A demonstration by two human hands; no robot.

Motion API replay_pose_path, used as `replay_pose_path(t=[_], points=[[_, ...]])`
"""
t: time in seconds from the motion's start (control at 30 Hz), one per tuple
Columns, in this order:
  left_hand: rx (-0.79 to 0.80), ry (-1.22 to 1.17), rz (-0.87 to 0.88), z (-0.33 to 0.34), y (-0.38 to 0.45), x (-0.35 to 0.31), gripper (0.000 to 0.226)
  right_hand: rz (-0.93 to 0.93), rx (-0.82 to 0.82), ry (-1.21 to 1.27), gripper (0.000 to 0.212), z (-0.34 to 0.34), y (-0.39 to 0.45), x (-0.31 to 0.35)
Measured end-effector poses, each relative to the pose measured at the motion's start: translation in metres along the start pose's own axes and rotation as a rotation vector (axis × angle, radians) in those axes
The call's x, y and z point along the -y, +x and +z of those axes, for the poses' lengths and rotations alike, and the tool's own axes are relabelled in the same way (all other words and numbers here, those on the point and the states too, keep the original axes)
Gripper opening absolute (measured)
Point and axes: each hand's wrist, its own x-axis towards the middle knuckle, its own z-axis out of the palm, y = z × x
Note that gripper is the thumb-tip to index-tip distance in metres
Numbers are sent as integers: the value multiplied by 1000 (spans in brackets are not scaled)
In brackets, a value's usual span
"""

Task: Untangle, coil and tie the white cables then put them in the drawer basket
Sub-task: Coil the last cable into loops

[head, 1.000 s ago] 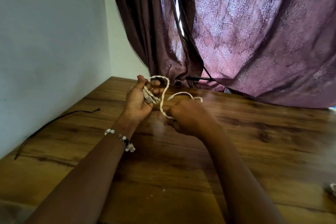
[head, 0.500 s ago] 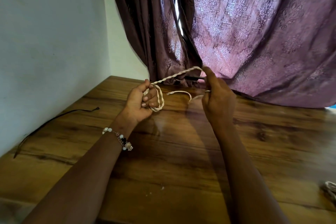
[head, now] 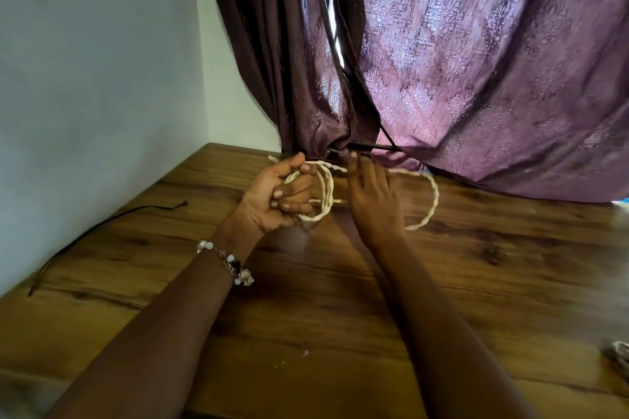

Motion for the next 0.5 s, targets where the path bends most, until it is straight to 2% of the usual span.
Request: replay_pose_path(t=[0.1,0.27,0.4,0.5], points=[[35,-20,56,-2,-1,-3,30,1,123,112,56,-1,-2,-4],[40,-85,364,-8,-6,-14,31,-175,436,244,56,-6,0,-16],[-218,-40,654,-9,-5,-16,36,-355,511,197,57,-28,1,-6],[-441,72,760,-2,1,-12,37,-436,496,160,41,-44,3,6]])
